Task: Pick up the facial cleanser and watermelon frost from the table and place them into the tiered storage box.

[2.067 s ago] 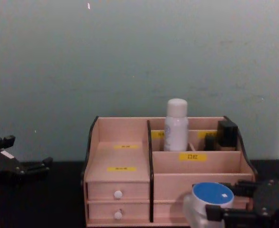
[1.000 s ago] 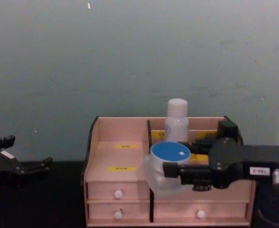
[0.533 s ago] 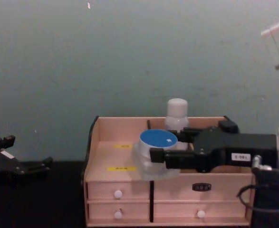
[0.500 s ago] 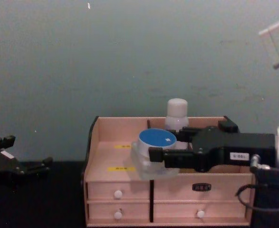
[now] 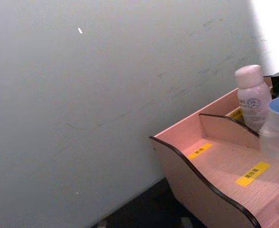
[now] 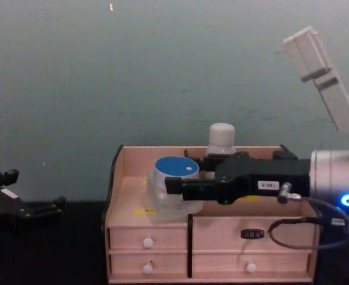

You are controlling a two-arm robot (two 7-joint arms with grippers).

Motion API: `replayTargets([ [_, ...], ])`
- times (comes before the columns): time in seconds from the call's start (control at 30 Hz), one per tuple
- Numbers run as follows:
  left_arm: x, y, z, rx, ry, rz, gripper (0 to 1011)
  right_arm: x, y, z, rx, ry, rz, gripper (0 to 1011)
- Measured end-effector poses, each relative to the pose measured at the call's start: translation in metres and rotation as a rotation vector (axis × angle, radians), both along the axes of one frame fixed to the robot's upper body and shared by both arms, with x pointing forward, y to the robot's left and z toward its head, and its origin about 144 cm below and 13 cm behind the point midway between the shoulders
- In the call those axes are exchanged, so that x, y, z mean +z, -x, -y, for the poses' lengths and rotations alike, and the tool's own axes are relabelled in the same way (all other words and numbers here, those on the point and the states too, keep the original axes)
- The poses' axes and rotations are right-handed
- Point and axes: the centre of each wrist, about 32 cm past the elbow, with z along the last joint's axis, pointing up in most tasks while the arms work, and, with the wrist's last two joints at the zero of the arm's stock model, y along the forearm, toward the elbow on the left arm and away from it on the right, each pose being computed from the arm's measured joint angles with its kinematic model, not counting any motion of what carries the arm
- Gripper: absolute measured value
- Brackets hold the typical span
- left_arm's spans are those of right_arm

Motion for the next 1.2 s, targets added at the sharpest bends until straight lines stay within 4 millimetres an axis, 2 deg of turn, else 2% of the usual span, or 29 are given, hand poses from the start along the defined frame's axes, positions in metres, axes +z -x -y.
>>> replayTargets([
  [0.37, 0.0, 0.0, 0.0, 0.0, 0.0, 0.0, 1001, 0.001, -0.013, -0.013, -0.003, -0.005, -0.006, 718],
  [1.2, 0.0, 0.0, 0.0, 0.0, 0.0, 0.0, 1001, -0.007, -0.037, -0.03, -0.037, 0.002, -0.034, 718],
])
